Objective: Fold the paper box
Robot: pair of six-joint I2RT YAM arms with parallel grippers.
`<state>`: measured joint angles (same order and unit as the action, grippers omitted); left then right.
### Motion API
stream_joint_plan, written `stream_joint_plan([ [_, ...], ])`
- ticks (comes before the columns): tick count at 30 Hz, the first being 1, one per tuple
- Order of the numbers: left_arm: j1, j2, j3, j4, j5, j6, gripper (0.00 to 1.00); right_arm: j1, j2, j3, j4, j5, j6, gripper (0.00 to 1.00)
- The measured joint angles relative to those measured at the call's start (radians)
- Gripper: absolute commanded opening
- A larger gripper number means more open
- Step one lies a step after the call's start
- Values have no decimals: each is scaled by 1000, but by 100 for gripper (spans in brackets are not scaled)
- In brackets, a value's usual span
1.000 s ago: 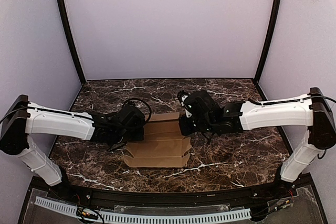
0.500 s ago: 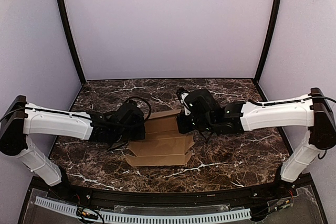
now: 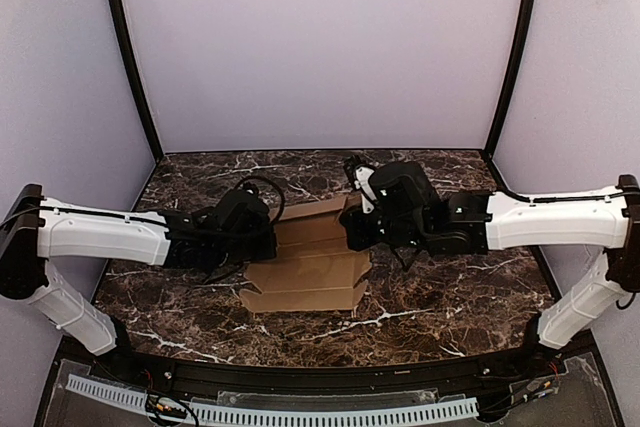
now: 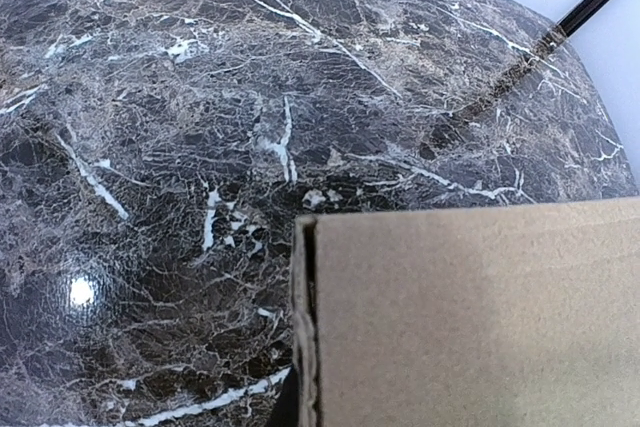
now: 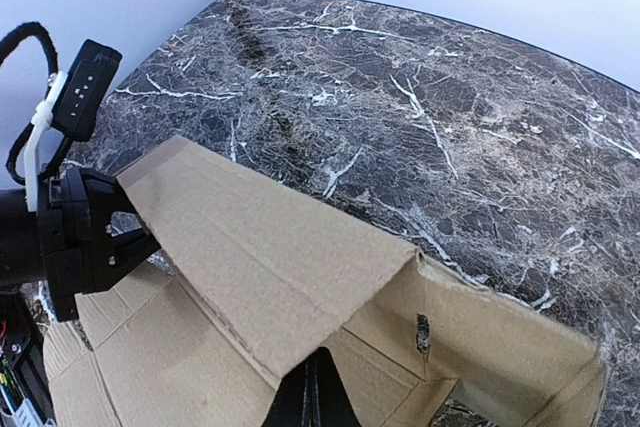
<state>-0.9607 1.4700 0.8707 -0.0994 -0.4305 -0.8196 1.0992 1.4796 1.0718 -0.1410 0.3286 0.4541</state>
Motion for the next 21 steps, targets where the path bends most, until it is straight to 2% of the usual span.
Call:
stream_joint_plan([
  [11,31,-59,-10,64,19,13,0,7,-116,-9,-55,-19,-40,0],
  [21,62,-130,-74,133,79,23,0,9,-333,-140,28,-244,-161,0],
])
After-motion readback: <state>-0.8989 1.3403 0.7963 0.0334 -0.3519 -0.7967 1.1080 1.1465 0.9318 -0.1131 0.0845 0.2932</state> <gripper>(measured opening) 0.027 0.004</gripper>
